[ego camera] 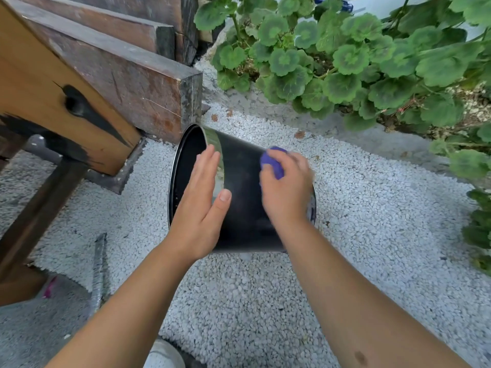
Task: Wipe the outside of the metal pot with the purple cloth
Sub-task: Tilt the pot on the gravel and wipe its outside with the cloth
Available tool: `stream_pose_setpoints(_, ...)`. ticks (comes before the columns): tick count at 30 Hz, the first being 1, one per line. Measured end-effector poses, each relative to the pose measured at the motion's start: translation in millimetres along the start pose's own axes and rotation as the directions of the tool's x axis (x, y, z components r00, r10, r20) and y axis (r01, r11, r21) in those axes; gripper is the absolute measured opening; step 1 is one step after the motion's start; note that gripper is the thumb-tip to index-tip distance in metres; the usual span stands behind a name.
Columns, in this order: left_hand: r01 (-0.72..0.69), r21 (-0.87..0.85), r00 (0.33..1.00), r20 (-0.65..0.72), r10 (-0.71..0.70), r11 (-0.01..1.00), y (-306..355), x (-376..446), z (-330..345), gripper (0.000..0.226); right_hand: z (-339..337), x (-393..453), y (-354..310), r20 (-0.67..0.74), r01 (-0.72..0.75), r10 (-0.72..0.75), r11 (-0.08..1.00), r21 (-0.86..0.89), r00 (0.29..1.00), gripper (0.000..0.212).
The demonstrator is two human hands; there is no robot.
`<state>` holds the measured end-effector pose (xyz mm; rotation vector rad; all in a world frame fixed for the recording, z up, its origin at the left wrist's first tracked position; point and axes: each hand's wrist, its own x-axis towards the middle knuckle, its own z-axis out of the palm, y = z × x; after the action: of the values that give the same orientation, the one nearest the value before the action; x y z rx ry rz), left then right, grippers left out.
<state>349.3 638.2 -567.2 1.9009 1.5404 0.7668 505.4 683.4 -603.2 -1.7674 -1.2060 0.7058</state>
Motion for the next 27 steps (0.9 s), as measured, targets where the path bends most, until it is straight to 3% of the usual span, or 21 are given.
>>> stream_pose_setpoints(2,-0.011,-0.017,1.0,-0.011,0.01,1.0,4,5,2,0.081,12,-20,-30,0.018,0.222,-0.222,0.975,0.001,0.975,0.027)
stream_pose_setpoints(4,0.012,-0.028,1.0,-0.012,-0.012,1.0,2,9,-1,0.082,20,-34,-44,0.048,0.313,-0.313,0.95,-0.008,0.949,0.027)
stream_pose_setpoints(9,0.053,0.019,0.998,-0.043,-0.052,0.998,-9,10,-9,0.07,12,-28,-11,0.049,0.283,-0.279,0.945,-0.165,0.959,0.027)
stream_pose_setpoints(13,0.097,0.023,0.994,-0.054,-0.096,0.995,-9,15,-9,0.059,-2,-16,38,-0.001,0.078,-0.081,0.971,-0.227,0.997,0.029)
stream_pose_setpoints(17,0.08,0.064,0.997,-0.026,-0.078,0.995,-6,22,-4,0.054,-15,-10,72,-0.043,-0.082,0.074,0.969,-0.234,0.996,0.031)
stream_pose_setpoints(22,0.104,0.013,0.994,-0.021,-0.104,0.994,-6,38,-6,0.054,-16,-4,61,-0.087,-0.159,0.147,0.976,-0.147,0.985,0.03)
stream_pose_setpoints(24,0.132,-0.004,0.991,-0.013,-0.132,0.991,-7,43,-9,0.054,-12,-6,39,-0.089,-0.149,0.142,0.986,-0.075,0.986,0.03)
stream_pose_setpoints(27,0.151,-0.055,0.988,-0.028,-0.153,0.987,-4,49,-9,0.049,3,-24,-14,-0.071,0.1,-0.097,0.994,0.039,0.993,0.029)
